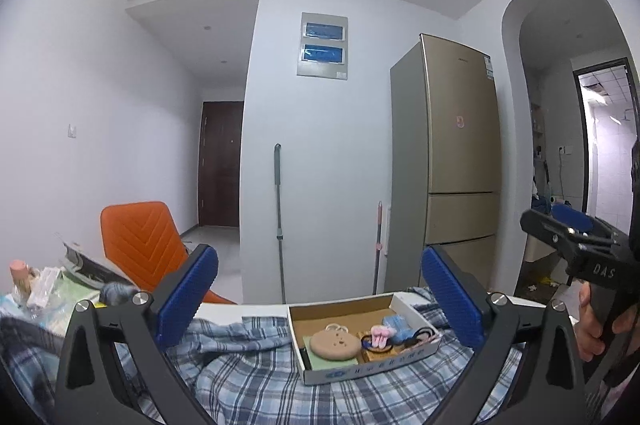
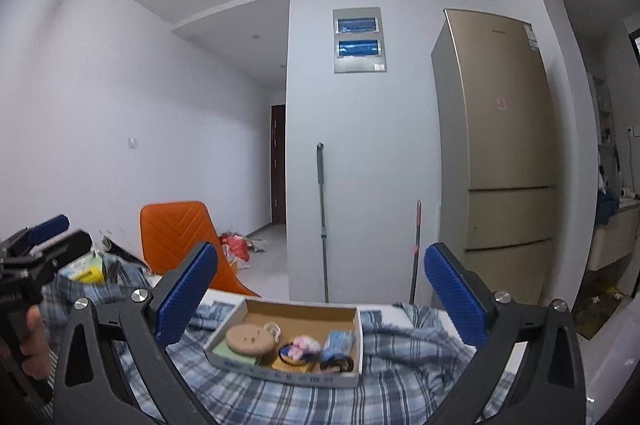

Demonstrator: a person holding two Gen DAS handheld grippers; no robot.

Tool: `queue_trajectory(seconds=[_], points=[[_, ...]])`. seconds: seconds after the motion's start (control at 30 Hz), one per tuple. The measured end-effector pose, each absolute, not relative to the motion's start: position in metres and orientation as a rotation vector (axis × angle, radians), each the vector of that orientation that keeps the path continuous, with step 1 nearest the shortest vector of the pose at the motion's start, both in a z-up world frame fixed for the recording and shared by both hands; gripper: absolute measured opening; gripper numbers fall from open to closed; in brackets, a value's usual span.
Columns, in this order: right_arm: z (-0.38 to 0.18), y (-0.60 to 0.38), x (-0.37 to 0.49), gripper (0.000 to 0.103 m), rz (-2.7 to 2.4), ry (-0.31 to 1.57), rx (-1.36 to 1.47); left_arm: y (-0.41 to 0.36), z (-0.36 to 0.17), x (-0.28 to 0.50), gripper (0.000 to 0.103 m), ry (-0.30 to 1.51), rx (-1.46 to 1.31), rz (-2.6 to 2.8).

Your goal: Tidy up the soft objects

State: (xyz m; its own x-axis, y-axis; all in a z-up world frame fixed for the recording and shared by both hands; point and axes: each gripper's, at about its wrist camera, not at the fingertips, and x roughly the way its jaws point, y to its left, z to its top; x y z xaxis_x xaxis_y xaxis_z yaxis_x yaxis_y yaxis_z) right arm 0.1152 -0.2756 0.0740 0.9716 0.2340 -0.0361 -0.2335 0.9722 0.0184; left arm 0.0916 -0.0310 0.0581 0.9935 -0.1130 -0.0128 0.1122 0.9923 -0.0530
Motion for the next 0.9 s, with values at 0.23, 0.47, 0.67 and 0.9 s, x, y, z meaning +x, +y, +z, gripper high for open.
queue_trajectory(seconds=[0.23, 0.47, 0.67, 0.9], points=[[0.033, -0.277, 0.124, 0.103, 0.229, 0.109, -0.004, -0.030, 0.020, 0.095, 0.103, 0.031, -0.039, -0.117], [0.008, -0.284, 0.127, 0.103, 0.208, 0.133, 0.035, -0.031, -0.006, 0.095, 0.103, 0.036, -0.023, -0.091], [0.002, -0.290, 0.130, 0.103, 0.198, 0.153, 0.063, -0.034, -0.021, 0.103, 0.103, 0.074, -0.003, -0.098], [-0.001, -0.284, 0.127, 0.103, 0.198, 0.148, 0.034, -0.032, -0.023, 0.107, 0.103, 0.085, -0.022, -0.097]])
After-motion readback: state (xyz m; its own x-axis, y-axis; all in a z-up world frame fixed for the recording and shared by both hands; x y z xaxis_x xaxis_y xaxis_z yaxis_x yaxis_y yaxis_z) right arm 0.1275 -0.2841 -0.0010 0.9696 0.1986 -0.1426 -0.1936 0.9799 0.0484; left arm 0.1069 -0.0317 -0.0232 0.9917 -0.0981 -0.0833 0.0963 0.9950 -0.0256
